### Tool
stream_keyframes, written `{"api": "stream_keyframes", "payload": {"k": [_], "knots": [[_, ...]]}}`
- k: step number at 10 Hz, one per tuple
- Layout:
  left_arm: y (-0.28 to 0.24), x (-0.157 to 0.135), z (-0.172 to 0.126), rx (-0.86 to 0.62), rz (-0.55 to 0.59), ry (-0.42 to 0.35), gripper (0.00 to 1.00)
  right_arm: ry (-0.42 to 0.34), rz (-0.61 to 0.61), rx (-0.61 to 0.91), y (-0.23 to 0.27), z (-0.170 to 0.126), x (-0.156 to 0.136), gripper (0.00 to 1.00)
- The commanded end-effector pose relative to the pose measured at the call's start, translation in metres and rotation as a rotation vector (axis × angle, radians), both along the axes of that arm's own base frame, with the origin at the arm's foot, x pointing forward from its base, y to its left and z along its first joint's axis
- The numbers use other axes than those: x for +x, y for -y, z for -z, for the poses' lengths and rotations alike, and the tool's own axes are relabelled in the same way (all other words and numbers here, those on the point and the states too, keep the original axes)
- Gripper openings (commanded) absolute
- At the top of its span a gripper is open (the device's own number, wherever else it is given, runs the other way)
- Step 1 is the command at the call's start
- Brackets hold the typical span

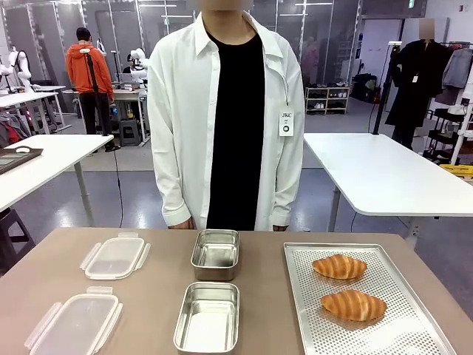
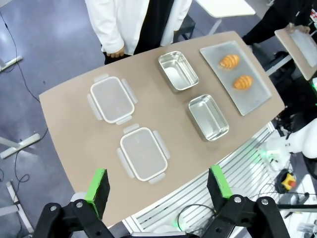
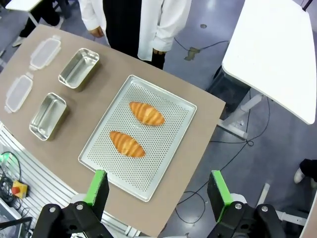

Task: Place the bread into the airtight container.
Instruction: Pick up a Butter Roll and place it into an empty Airtight Container.

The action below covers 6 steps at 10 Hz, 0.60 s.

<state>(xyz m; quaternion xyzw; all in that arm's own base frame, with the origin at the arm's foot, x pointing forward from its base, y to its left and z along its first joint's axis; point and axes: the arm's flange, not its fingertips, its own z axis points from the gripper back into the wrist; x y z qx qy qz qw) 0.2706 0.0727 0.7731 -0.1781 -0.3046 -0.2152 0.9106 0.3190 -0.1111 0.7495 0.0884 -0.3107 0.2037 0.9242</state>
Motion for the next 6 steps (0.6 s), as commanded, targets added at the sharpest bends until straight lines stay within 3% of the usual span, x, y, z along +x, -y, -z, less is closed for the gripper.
{"api": "stream_keyframes", "payload": {"k": [1,6], "knots": [[0.0026,0.0006,-0.0004,0.010,0.017,0.001,1.00,0.004,-0.016,0.004,-0.0035,-0.0009,0.0000,1.00],[0.0026,0.0006,-0.0004,0.010,0.017,0.001,1.00,0.004,-0.016,0.004,-0.0035,-0.0009,0.0000,1.00]]}}
